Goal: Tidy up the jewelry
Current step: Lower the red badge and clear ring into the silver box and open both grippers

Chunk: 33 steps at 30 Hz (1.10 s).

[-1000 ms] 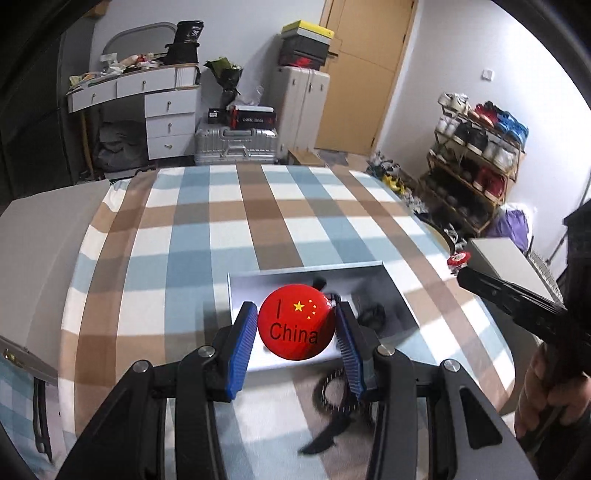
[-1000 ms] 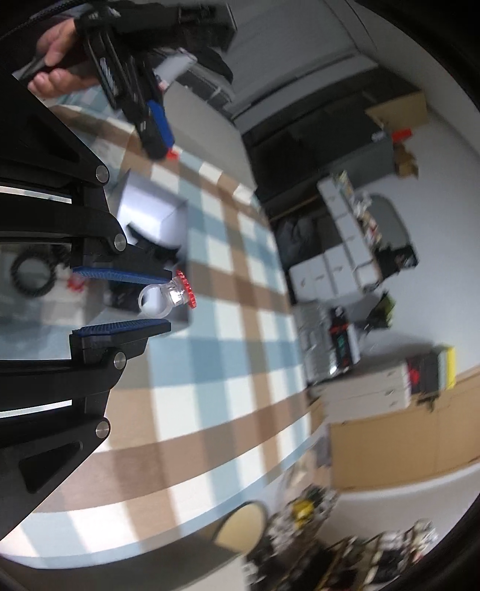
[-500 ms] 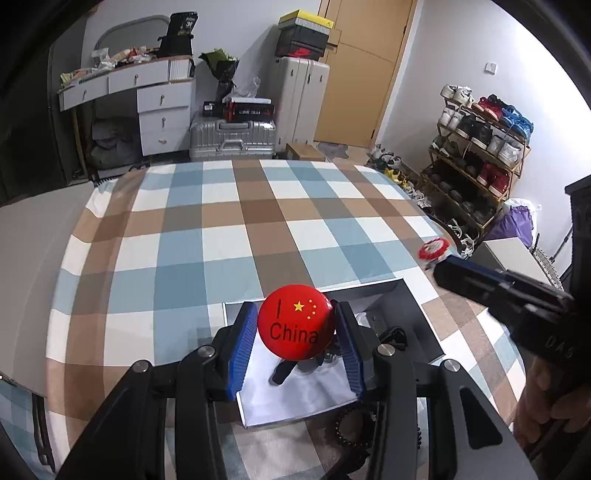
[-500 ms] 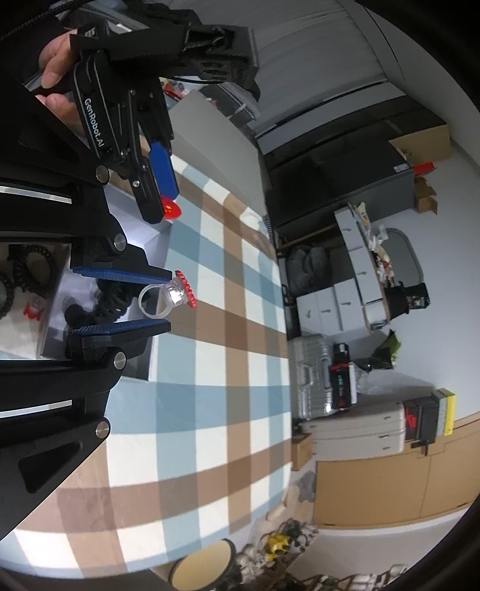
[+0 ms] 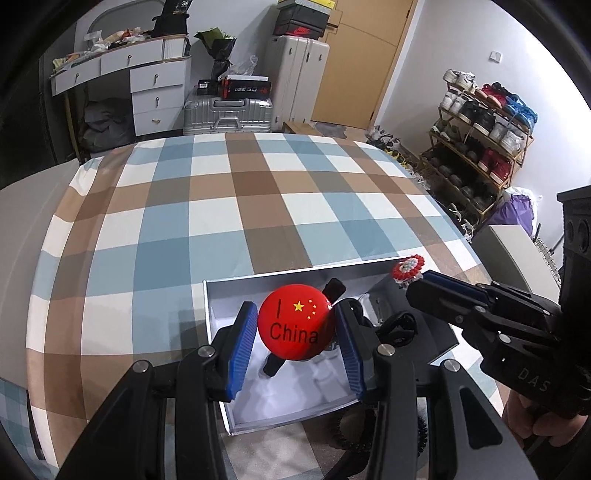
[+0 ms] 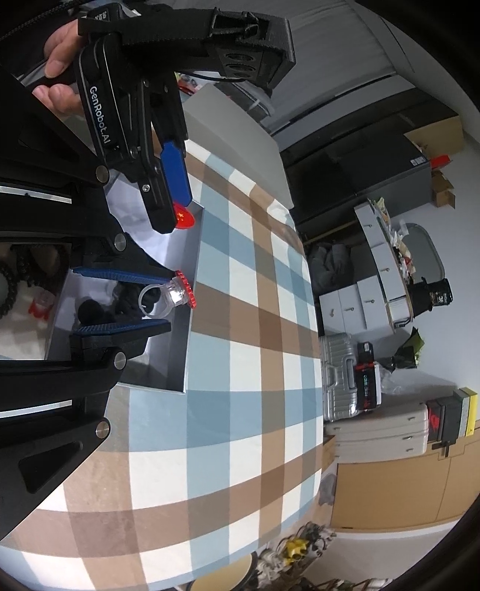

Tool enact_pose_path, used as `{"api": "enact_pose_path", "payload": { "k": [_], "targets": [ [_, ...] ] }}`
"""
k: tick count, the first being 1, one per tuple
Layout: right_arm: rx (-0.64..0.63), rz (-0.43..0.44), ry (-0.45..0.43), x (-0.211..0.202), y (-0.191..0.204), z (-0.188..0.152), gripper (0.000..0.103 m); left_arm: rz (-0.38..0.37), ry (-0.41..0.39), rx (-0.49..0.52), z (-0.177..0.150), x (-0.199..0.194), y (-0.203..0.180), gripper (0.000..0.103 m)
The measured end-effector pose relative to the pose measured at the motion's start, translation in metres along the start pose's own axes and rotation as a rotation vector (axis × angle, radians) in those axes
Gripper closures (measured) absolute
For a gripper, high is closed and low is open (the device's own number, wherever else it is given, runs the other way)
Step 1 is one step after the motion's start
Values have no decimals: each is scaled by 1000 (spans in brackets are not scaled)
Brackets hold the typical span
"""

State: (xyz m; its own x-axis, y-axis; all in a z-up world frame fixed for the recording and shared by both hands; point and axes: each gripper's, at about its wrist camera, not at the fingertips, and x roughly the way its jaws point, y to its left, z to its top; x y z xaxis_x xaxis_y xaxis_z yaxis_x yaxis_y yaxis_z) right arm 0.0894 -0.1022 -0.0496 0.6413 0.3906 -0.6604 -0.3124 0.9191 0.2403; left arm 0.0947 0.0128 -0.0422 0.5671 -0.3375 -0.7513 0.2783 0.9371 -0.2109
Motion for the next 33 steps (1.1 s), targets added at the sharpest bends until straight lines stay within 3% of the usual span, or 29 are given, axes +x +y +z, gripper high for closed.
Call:
{"api": "enact_pose_path", "payload": {
  "k": [16,19,22,33],
  "targets": [
    [12,-31,-5,3,-4,-2,82,-22,27,-4,-1,8,0,65],
    [12,-36,-18,1,-6,-2,71,-36,40,2,-1,9,-2,61],
    [16,-27,-32,-3,-7,-2,67,-26,30,-8,-2,6,0,45],
    [17,-22,-100,-20,-2,-2,46,-19,-10,-46,-8,-11,8,44]
  ]
}}
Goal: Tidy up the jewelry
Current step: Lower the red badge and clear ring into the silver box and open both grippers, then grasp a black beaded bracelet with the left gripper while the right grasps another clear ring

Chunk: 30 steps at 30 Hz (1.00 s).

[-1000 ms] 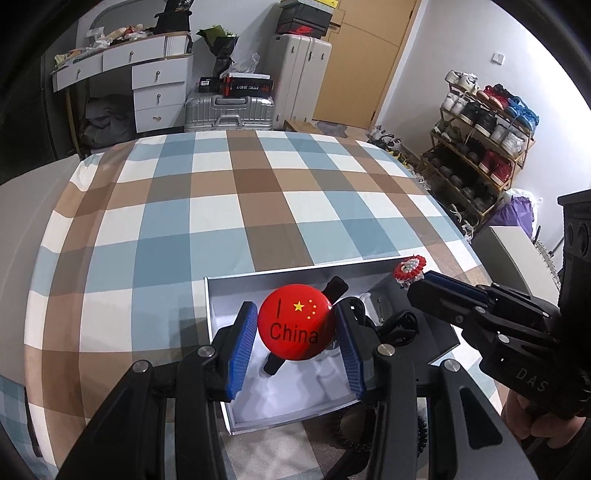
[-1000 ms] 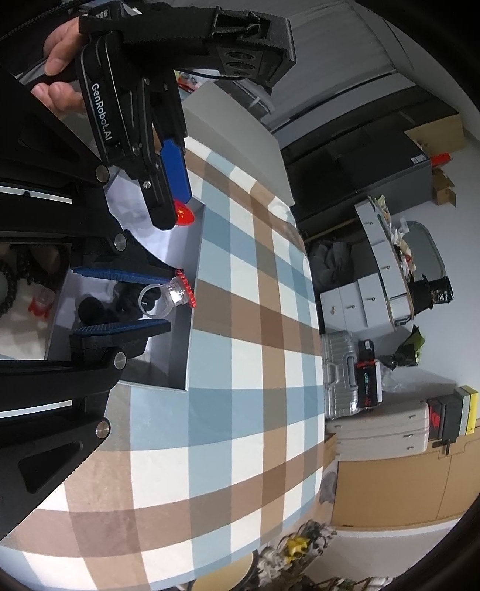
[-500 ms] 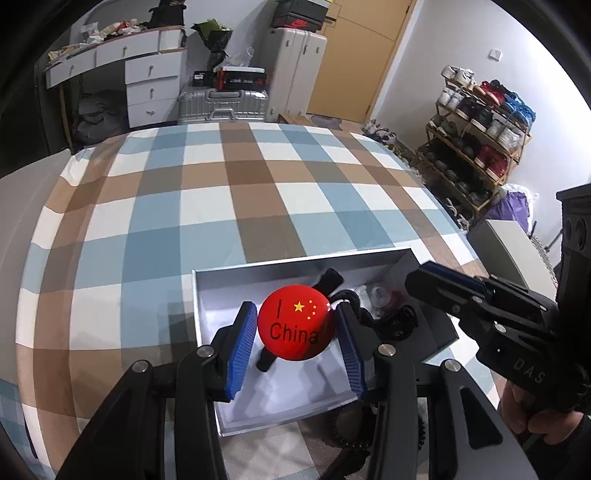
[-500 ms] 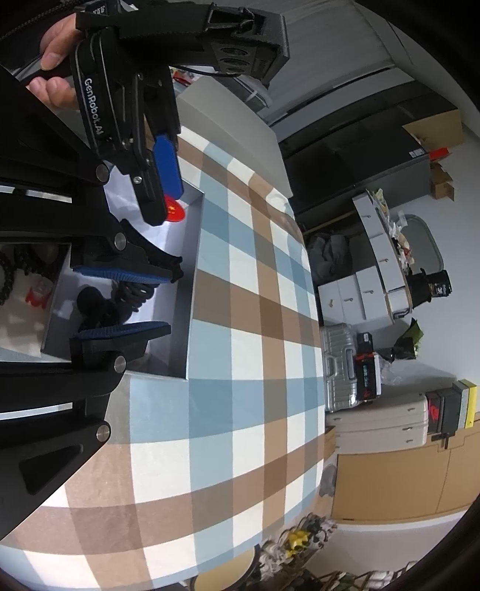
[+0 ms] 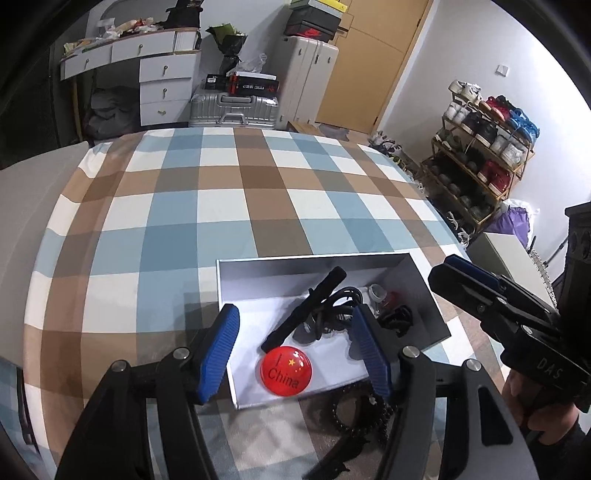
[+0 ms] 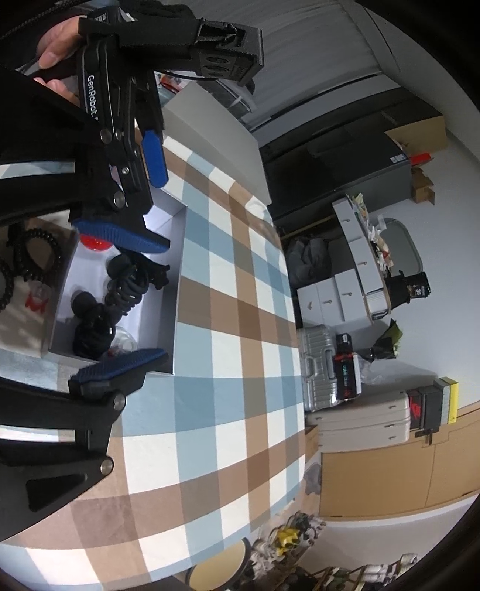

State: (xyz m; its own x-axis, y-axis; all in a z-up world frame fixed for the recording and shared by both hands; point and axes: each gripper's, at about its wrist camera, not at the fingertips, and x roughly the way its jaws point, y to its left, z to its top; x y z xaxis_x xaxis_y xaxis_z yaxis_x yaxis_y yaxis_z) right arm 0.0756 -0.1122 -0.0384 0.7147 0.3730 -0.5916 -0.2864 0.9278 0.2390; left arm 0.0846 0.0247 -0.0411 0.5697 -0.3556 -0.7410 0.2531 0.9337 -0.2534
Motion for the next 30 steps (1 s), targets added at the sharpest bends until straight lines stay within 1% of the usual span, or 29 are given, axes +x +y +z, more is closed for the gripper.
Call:
{"api": "enact_pose_path", "payload": {
  "k": [4,5,6,8,12,14,16,19,22,25,28,30],
  "targets": [
    [13,-2,-21,-6,-1,0,44,37,-39,29,-2,-8,-1,44],
    [17,-4,-27,-9,-2,0,41,38,-45,32,-2,-9,-1,44],
    [31,-10,-34,-11,-4,1,35,35,-49,33,-3,-10,0,44],
    [58,-10,-37,-15,-9,0,31,34,-49,34,-4,-11,1,44],
    [110,-18,-37,-21,-20,-1,31,45,-26,42,-10,-14,-1,40],
    [121,-21,-41,-24,-24,-3,30,42,-29,52,-13,-18,-4,34],
    [131,-28,-42,-27,-27,-5,27,46,-41,75,-17,-22,-9,31],
    [134,-37,-36,-29,-29,-8,27,45,-32,102,-24,-22,-15,30],
    [124,-47,-28,-32,-28,-12,25,35,5,114,-31,-17,-18,30],
    [116,-45,-15,-34,-27,-16,25,54,31,136,-39,-14,-23,30],
    [102,-11,14,-38,-24,-23,25,77,34,162,-45,-14,-26,30],
    [85,22,54,-38,-20,-30,25,86,33,169,-47,-15,-26,30]
  ]
}}
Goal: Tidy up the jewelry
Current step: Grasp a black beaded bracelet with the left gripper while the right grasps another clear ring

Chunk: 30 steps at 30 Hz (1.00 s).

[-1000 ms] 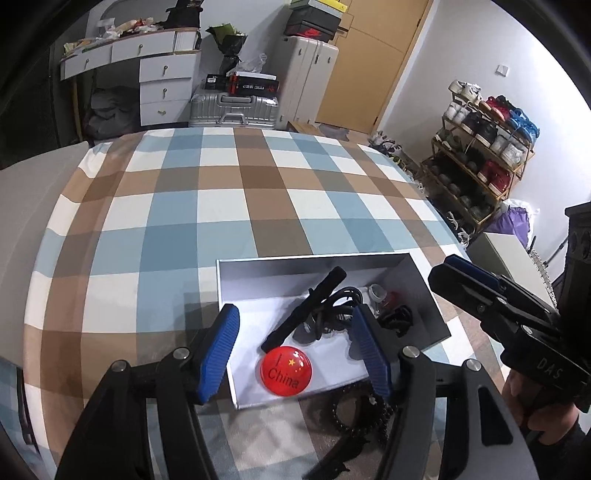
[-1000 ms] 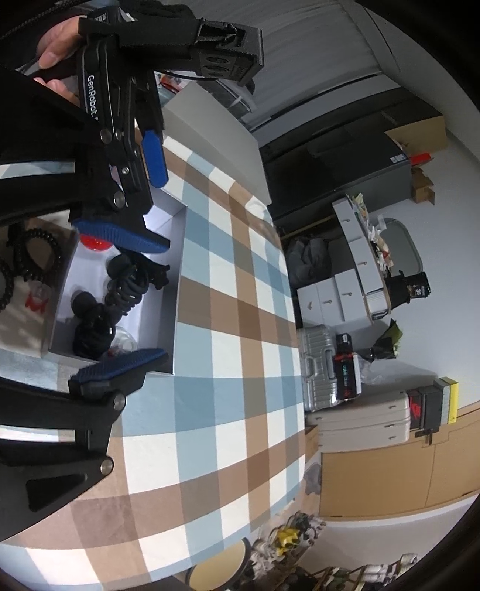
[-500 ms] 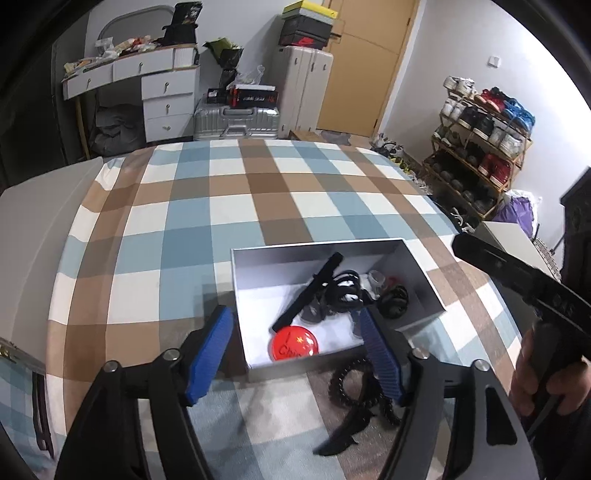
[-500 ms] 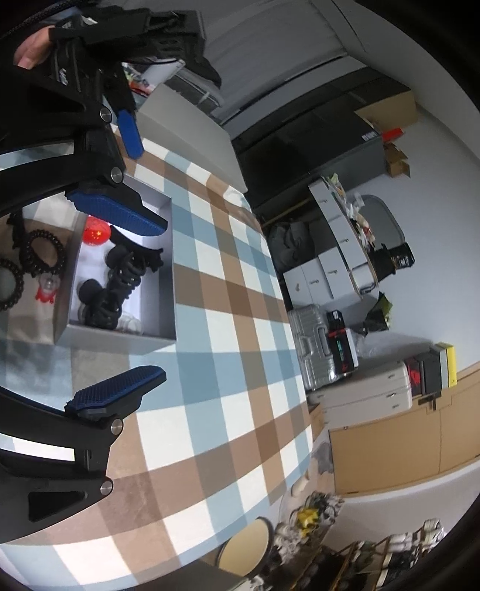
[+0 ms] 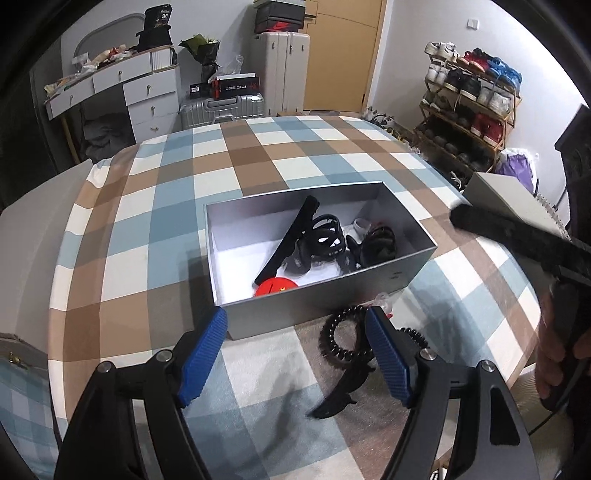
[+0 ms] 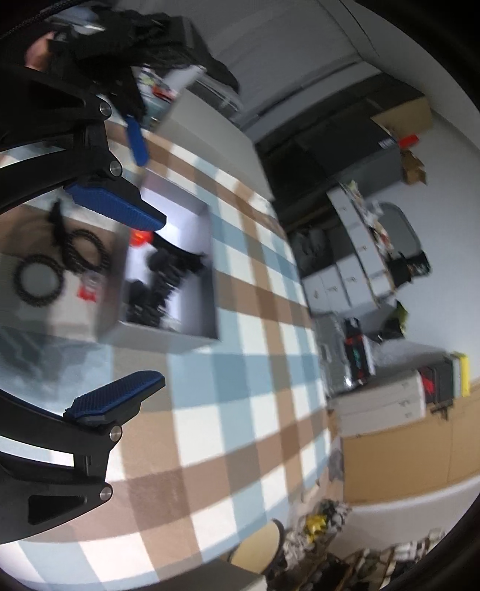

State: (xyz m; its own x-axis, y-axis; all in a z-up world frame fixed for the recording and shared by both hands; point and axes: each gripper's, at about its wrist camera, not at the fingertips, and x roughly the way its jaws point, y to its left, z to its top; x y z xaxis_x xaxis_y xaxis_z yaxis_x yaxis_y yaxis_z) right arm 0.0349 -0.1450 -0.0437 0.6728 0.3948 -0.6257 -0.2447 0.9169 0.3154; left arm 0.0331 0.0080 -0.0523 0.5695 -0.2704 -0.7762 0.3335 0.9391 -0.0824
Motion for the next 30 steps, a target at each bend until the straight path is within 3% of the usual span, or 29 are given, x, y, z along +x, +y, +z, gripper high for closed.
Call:
{"api": "enact_pose_path", "payload": {
  "k": [2,5,10,18,22,26,30],
  "targets": [
    [-19,10,48,4,5,-9,25,-28,1,-21,-1,-1,3,30],
    [-61,21,97,10,16,-18,25,-138,-6,-112,0,-7,13,30],
    [-109,-12,155,26,28,-29,28,-99,-78,-172,1,-20,22,30],
    [-69,-72,238,50,18,-34,49,-63,-91,-249,-1,-19,37,30],
    [-55,-70,263,56,16,-36,59,-80,-89,-246,-1,-19,36,30],
    [-66,-66,268,60,20,-36,65,-56,-114,-252,-2,-22,34,30],
    [-87,-68,274,66,27,-37,70,-82,-90,-258,-1,-17,36,30]
  ]
}}
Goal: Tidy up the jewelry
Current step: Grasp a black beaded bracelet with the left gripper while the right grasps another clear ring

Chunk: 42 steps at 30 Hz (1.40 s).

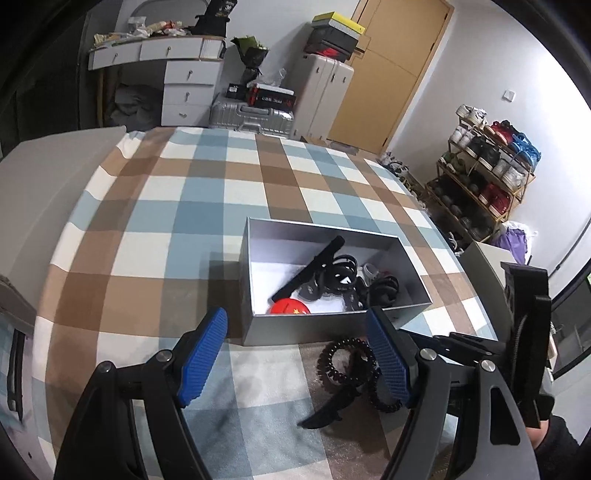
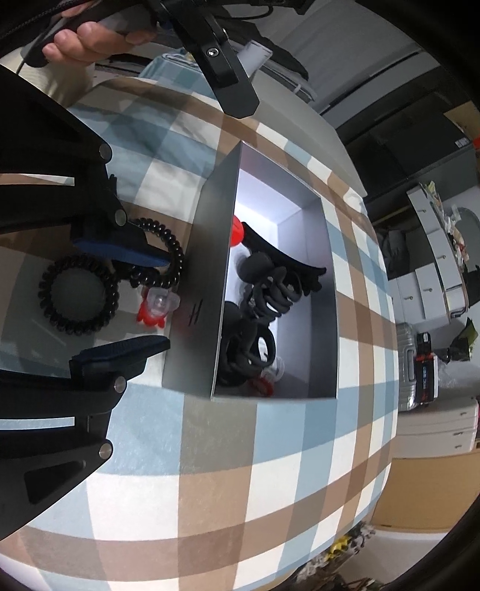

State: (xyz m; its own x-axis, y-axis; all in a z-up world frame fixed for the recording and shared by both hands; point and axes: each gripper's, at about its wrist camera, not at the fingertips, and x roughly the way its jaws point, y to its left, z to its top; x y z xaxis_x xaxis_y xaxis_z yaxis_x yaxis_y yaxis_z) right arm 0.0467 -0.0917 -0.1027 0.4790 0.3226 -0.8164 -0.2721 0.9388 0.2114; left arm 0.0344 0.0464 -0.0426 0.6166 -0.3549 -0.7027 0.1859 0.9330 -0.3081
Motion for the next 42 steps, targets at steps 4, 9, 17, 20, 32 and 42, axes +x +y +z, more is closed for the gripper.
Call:
{"api": "enact_pose_path", "payload": {
  "k": [4,9,17,20,32,42],
  "targets": [
    [-4,-18,17,9,5,2,81,-5,22,8,-1,3,-2,30],
    [6,-28,13,10,4,4,92,-18,75,37,-6,10,-6,30],
    [6,-7,-17,-5,0,1,98,-95,211,111,-22,28,-23,30],
    [2,-6,-29,-11,-3,0,98,-99,251,134,-29,36,-29,30],
    [44,16,-104,-43,-20,0,98,-104,273,201,-33,52,-51,30],
    [61,55,-126,-54,-27,2,98,-79,299,245,-35,70,-60,30]
  ]
}}
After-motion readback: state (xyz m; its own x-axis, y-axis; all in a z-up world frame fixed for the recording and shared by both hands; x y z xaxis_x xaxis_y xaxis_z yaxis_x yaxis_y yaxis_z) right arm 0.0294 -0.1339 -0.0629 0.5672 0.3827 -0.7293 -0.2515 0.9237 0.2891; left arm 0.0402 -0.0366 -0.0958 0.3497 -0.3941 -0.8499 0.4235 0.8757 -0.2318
